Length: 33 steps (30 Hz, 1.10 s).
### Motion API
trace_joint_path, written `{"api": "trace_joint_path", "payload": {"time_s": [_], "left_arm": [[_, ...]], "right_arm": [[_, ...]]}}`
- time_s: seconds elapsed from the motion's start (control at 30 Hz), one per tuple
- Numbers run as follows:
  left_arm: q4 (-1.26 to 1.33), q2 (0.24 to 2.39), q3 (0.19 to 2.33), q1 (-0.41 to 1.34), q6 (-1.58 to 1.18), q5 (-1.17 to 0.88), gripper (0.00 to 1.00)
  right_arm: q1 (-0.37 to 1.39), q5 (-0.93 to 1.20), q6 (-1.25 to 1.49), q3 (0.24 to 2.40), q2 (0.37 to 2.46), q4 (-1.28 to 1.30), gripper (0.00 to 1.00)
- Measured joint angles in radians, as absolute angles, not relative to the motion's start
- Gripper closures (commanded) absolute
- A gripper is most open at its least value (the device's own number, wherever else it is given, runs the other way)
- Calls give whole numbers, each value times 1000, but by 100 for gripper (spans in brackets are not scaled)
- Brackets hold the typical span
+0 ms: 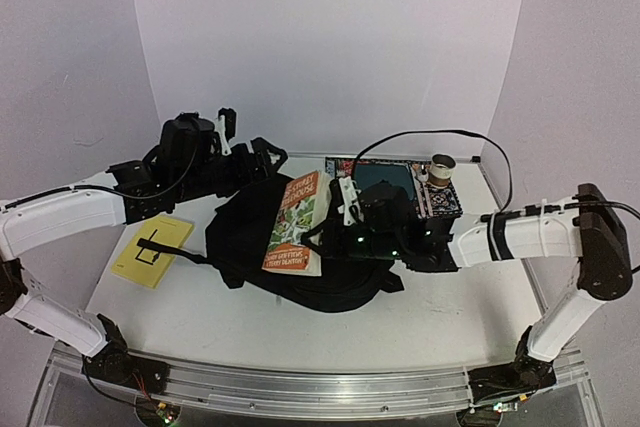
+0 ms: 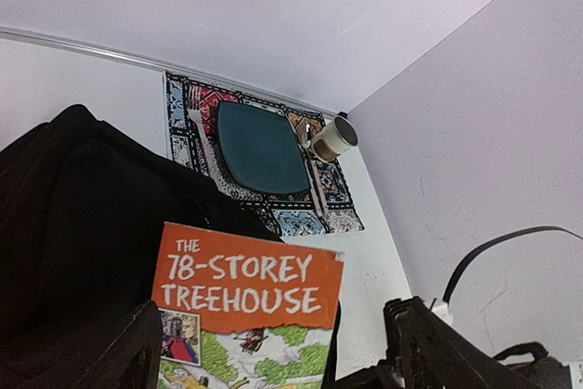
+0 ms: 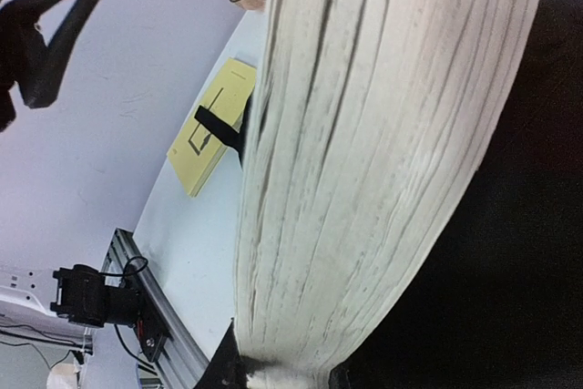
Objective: Pack the student bag
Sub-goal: Pass from the left arm to the right, then pass from the right arm to the left
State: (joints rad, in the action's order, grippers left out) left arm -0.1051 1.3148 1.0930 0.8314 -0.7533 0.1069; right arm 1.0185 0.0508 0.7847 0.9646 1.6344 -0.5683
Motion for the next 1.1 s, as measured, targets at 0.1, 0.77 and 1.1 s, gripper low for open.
{"api": "trace_joint_path", "payload": {"time_s": [0.1, 0.77, 1.1], "left_arm": [[-107, 1308, 1082, 796, -730, 22, 7], [80, 1333, 964, 657, -734, -419, 5], [145, 1375, 959, 643, -787, -504, 5]], "right_arm": [[969, 125, 771, 953, 1588, -553, 100], [814, 564, 747, 916, 1438, -530, 100], [814, 639, 737, 948, 1412, -537, 100]]}}
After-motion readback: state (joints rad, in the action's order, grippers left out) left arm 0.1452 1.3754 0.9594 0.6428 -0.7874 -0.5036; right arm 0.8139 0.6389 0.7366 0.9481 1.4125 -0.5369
